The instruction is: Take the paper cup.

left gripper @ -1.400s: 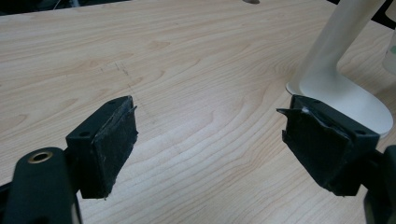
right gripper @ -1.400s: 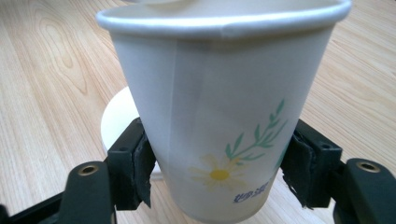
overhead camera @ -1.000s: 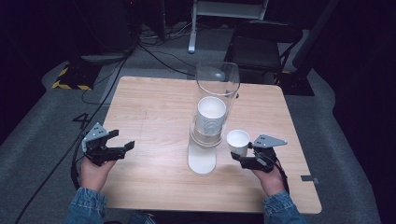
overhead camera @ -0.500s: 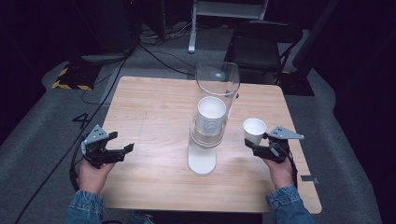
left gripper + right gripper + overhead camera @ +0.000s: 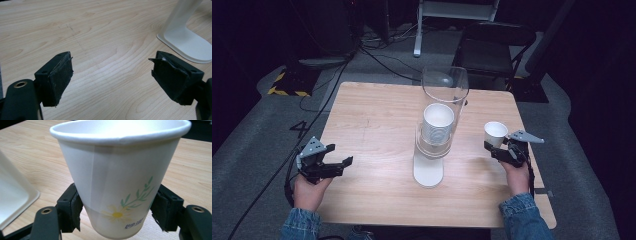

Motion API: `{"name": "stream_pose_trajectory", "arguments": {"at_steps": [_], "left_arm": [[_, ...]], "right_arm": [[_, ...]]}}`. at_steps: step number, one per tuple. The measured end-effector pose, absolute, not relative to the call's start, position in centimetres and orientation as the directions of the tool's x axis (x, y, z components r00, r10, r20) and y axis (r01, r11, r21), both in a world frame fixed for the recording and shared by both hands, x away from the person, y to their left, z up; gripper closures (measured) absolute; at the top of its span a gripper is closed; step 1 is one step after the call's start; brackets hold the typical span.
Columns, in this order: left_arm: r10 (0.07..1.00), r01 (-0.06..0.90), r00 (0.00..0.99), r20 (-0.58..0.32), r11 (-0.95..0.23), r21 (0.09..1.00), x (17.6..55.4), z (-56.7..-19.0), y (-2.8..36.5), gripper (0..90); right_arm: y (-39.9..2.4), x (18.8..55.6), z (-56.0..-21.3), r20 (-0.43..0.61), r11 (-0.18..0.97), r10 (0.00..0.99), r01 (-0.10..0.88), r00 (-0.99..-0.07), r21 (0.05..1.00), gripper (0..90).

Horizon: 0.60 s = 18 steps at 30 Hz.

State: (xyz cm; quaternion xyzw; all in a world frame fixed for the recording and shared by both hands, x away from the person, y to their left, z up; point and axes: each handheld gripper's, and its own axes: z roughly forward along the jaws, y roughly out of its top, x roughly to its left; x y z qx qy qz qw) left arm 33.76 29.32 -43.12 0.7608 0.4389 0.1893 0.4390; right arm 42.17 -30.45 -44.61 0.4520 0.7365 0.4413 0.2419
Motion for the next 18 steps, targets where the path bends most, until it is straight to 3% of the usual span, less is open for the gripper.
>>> {"name": "stream_pose_trajectory", "arguments": {"at_steps": [12, 18], "left_arm": [[0.843, 0.516, 0.528, -0.099, -0.226, 0.826, 33.2, -43.5, 29.8, 16.7], [0.841, 0.516, 0.532, -0.096, -0.232, 0.825, 33.2, -43.6, 29.8, 16.7]], "right_arm": [[-30.4, 44.5, -46.8, 0.056, 0.194, 0.904, 0.521, -0.425, 0.831, 33.2], [-29.4, 44.8, -47.6, 0.051, 0.248, 0.872, 0.529, -0.487, 0.812, 33.0]]}}
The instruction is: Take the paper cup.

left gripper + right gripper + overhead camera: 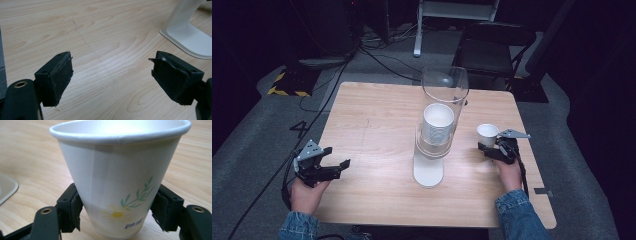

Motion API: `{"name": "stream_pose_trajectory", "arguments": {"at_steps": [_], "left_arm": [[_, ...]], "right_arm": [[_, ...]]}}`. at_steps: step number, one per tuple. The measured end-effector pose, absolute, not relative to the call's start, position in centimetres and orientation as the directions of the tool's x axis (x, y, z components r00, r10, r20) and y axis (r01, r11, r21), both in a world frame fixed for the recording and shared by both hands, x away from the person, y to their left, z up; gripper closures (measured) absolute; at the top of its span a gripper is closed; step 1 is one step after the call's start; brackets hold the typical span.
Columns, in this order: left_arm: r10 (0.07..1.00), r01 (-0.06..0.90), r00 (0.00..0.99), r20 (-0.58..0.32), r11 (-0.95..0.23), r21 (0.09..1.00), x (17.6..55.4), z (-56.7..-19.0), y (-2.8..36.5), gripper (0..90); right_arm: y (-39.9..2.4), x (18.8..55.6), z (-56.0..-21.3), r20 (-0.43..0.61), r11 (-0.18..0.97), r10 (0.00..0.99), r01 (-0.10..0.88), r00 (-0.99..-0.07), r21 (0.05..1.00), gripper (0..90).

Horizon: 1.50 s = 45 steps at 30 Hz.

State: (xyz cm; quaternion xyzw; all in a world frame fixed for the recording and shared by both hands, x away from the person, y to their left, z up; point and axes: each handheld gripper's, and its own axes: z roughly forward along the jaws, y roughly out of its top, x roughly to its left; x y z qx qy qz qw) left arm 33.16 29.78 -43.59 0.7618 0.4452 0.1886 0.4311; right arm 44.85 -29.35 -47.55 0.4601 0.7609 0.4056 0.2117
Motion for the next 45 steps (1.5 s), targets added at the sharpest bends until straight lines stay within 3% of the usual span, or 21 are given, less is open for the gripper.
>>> {"name": "stream_pose_trajectory", "arguments": {"at_steps": [27, 30, 32, 37, 42, 45], "left_arm": [[0.832, 0.511, 0.546, -0.101, -0.235, 0.827, 33.5, -43.6, 29.5, 16.8], [0.83, 0.512, 0.548, -0.106, -0.232, 0.827, 33.5, -43.6, 29.5, 16.8], [0.829, 0.509, 0.549, -0.103, -0.235, 0.828, 33.6, -43.5, 29.5, 16.8], [0.83, 0.513, 0.547, -0.109, -0.23, 0.827, 33.6, -43.5, 29.4, 16.8], [0.829, 0.508, 0.549, -0.105, -0.232, 0.83, 33.7, -43.5, 29.4, 16.8], [0.829, 0.506, 0.55, -0.105, -0.231, 0.831, 33.7, -43.4, 29.4, 16.7]], "right_arm": [[-28.5, 45.0, -48.9, 0.047, 0.299, 0.861, 0.579, -0.506, 0.759, 31.8], [-28.7, 44.9, -48.8, 0.052, 0.289, 0.87, 0.594, -0.49, 0.751, 27.5], [-29.0, 45.0, -48.8, 0.076, 0.264, 0.876, 0.606, -0.476, 0.751, 16.1], [-29.4, 44.9, -48.7, 0.093, 0.245, 0.88, 0.614, -0.465, 0.75, 11.9], [-29.9, 44.5, -47.5, 0.103, 0.215, 0.882, 0.589, -0.459, 0.779, 0.3], [-30.1, 44.2, -46.7, 0.104, 0.213, 0.878, 0.576, -0.467, 0.789, 0.3]]}}
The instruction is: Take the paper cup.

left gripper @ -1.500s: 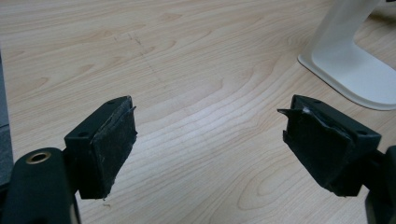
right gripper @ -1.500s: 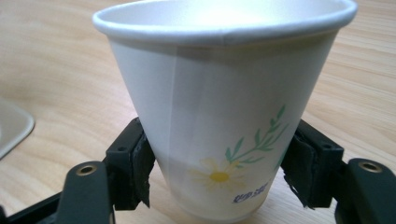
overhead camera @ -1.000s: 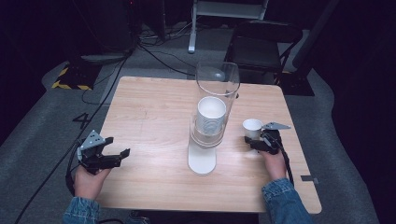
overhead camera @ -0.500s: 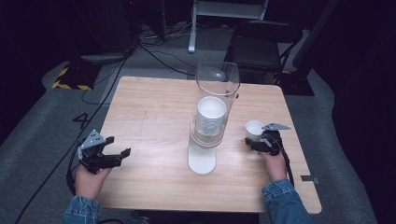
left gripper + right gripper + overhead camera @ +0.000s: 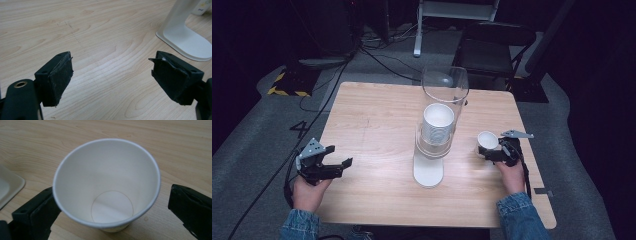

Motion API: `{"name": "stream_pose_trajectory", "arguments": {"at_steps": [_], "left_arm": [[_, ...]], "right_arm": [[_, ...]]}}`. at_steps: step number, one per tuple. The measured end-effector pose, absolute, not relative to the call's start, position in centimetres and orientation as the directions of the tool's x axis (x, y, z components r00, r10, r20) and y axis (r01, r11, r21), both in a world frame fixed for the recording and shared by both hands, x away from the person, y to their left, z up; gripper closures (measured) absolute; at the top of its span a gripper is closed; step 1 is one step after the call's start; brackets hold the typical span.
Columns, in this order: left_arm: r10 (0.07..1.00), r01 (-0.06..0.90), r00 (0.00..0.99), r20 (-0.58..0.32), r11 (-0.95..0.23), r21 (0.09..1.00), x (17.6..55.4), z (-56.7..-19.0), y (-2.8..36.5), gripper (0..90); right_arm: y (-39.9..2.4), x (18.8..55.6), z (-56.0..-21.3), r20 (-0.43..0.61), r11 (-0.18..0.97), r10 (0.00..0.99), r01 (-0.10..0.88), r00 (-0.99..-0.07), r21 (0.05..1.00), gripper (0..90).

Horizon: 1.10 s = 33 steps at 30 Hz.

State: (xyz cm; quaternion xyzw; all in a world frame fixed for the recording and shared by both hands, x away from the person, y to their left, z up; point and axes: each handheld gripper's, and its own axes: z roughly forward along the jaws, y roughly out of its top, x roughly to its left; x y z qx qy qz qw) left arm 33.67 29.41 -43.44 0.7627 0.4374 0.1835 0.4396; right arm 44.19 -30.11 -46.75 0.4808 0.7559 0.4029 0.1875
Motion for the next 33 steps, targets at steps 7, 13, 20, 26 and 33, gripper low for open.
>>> {"name": "stream_pose_trajectory", "arguments": {"at_steps": [7, 13, 20, 26, 33], "left_arm": [[0.825, 0.5, 0.557, -0.102, -0.234, 0.834, 33.7, -43.3, 29.1, 16.7], [0.808, 0.488, 0.582, -0.091, -0.258, 0.834, 33.4, -43.1, 28.2, 16.7], [0.784, 0.474, 0.615, -0.08, -0.286, 0.833, 33.3, -43.0, 27.1, 16.7], [0.754, 0.466, 0.651, -0.087, -0.306, 0.83, 32.7, -43.1, 26.0, 16.7], [0.718, 0.446, 0.693, -0.066, -0.355, 0.822, 31.9, -43.5, 25.0, 16.7]], "right_arm": [[-31.3, 42.1, -44.1, 0.115, 0.161, 0.865, 0.488, -0.488, 0.858, 0.0], [-31.4, 40.3, -42.4, 0.1, 0.179, 0.843, 0.45, -0.529, 0.875, 0.0], [-30.6, 37.7, -40.8, 0.087, 0.21, 0.788, 0.4, -0.609, 0.892, 0.0], [-29.8, 35.6, -40.5, 0.099, 0.223, 0.745, 0.386, -0.66, 0.895, 0.0], [-28.3, 33.8, -40.9, 0.112, 0.249, 0.667, 0.363, -0.737, 0.898, 0.0]]}}
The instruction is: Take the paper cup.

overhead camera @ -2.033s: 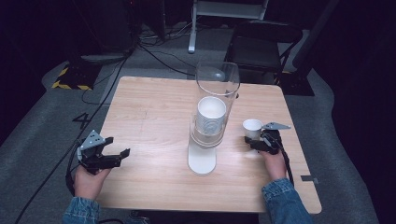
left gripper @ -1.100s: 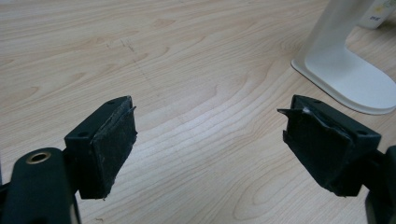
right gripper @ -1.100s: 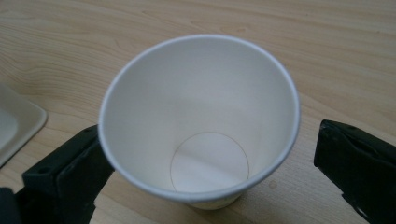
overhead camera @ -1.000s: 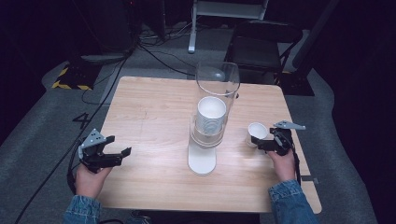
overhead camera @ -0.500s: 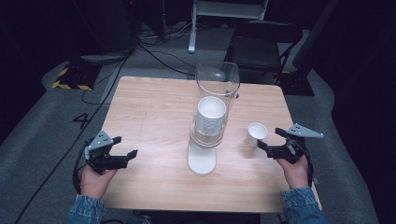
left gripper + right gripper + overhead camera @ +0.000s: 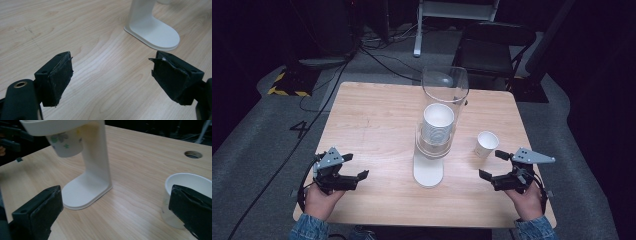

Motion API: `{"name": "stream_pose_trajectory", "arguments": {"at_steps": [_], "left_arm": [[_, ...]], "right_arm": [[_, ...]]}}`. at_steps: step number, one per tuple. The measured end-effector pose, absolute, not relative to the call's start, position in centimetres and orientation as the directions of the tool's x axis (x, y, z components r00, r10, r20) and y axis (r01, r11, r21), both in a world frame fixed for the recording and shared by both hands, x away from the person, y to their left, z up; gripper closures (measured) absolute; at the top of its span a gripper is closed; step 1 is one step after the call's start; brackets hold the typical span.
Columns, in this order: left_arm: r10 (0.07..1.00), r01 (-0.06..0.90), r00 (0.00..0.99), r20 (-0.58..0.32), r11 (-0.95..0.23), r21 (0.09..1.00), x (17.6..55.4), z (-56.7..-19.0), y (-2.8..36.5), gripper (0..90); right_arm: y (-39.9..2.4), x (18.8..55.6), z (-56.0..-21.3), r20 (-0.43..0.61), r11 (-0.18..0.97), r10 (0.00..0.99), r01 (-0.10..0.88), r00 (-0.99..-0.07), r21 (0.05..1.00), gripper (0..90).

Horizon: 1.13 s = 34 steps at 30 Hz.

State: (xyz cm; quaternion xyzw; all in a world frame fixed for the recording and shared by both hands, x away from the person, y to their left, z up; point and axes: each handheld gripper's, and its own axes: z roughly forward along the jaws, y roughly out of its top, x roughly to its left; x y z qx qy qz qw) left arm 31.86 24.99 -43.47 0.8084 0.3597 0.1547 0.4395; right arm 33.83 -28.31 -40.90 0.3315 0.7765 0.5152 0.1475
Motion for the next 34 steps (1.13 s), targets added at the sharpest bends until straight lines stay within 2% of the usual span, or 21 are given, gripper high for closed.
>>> {"name": "stream_pose_trajectory", "arguments": {"at_steps": [5, 11, 23, 28, 34], "left_arm": [[0.709, 0.447, 0.702, -0.059, -0.374, 0.813, 31.9, -44.0, 24.6, 16.6], [0.697, 0.451, 0.715, -0.057, -0.397, 0.8, 32.0, -44.5, 24.1, 16.6], [0.688, 0.484, 0.722, -0.074, -0.426, 0.764, 32.6, -45.8, 23.4, 16.3], [0.683, 0.493, 0.726, -0.075, -0.442, 0.749, 32.8, -46.1, 23.2, 16.3], [0.692, 0.502, 0.718, -0.082, -0.432, 0.749, 32.9, -46.3, 23.4, 16.2]], "right_arm": [[-27.0, 33.6, -42.1, 0.121, 0.272, 0.611, 0.35, -0.782, 0.896, 0.1], [-26.1, 34.1, -43.9, 0.13, 0.319, 0.599, 0.384, -0.79, 0.867, 1.6], [-25.6, 35.1, -46.5, 0.073, 0.393, 0.662, 0.429, -0.746, 0.813, 2.0], [-25.5, 35.4, -47.4, 0.034, 0.407, 0.725, 0.468, -0.688, 0.785, 10.8], [-25.8, 35.8, -48.2, 0.027, 0.42, 0.726, 0.475, -0.687, 0.773, 10.9]]}}
